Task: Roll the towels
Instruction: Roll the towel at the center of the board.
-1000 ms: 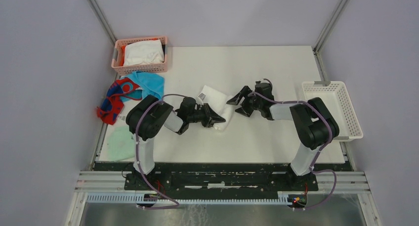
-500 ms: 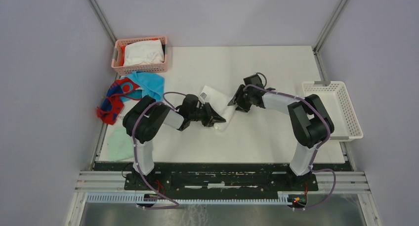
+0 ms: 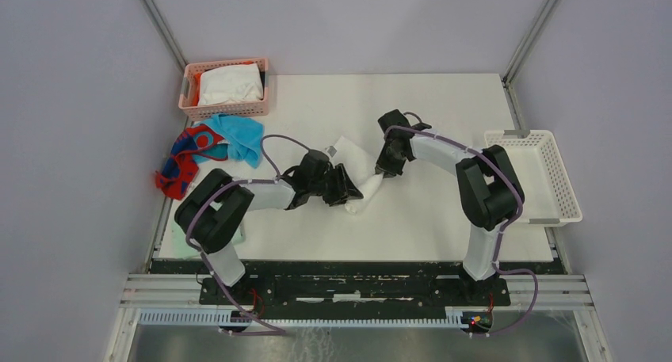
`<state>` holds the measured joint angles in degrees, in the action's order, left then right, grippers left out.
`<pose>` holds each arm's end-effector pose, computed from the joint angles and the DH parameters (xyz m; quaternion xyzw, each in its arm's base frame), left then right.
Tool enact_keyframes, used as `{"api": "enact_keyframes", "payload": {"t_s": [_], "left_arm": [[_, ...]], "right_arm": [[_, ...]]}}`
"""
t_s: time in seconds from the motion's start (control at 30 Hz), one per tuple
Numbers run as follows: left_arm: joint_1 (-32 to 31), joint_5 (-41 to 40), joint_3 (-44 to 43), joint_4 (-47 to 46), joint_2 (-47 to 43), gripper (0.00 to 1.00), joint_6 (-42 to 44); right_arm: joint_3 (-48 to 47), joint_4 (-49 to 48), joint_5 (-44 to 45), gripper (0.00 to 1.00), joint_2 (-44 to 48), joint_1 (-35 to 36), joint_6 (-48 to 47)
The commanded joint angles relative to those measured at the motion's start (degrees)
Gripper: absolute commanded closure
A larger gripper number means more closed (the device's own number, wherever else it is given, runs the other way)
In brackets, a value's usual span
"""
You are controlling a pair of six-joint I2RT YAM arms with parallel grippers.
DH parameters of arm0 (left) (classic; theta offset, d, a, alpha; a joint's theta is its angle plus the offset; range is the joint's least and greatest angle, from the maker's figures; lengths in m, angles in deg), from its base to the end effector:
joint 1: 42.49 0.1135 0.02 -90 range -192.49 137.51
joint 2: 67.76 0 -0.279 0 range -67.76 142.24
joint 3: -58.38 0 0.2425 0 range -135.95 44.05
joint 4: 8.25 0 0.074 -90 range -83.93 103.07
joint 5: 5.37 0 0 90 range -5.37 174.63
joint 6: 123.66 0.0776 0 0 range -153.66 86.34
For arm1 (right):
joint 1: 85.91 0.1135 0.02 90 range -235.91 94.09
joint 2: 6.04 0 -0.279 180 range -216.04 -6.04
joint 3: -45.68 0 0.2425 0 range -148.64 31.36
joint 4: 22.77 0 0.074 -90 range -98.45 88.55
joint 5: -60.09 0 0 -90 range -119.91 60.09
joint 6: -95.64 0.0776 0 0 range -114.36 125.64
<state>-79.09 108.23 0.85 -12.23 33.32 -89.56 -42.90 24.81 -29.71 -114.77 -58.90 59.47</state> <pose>0.2715 -0.2403 0.1278 -0.0626 0.8877 -0.4292 0.1547 0.3518 0.1790 0.1539 0.2279 0.9543 0.1239 0.1481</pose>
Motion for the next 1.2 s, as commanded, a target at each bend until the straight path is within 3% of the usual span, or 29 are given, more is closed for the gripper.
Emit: {"api": "enact_keyframes", "payload": {"t_s": [0.0, 0.23, 0.5, 0.7, 1.0, 1.17], "left_arm": [[-5.6, -17.2, -4.5, 16.3, -8.7, 0.47, 12.8], [-24.6, -52.6, -13.6, 26.1, -10.4, 0.35, 27.5], [-35.0, -72.8, -23.3, 24.1, 2.5, 0.33, 42.6], [-37.1, -77.5, -25.7, 18.8, 9.5, 0.33, 50.6], [-37.0, -76.2, -26.6, 14.3, 16.3, 0.34, 57.0], [-36.2, -73.8, -26.5, 16.3, 19.2, 0.44, 55.0]], "right_arm": [[-3.6, 9.5, 5.0, 0.9, -1.5, -0.4, -2.4], [-4.7, 12.9, 3.6, 0.9, -3.1, -0.4, -2.4], [-5.0, 14.2, 2.2, 0.9, -4.0, -0.4, -2.4], [-5.1, 14.5, 1.8, 0.9, -3.9, -0.4, -2.7], [-4.8, 13.5, 0.2, 0.9, -4.6, -0.4, -2.5], [-4.1, 12.7, -0.3, 0.9, -4.2, -0.4, -2.8]]}}
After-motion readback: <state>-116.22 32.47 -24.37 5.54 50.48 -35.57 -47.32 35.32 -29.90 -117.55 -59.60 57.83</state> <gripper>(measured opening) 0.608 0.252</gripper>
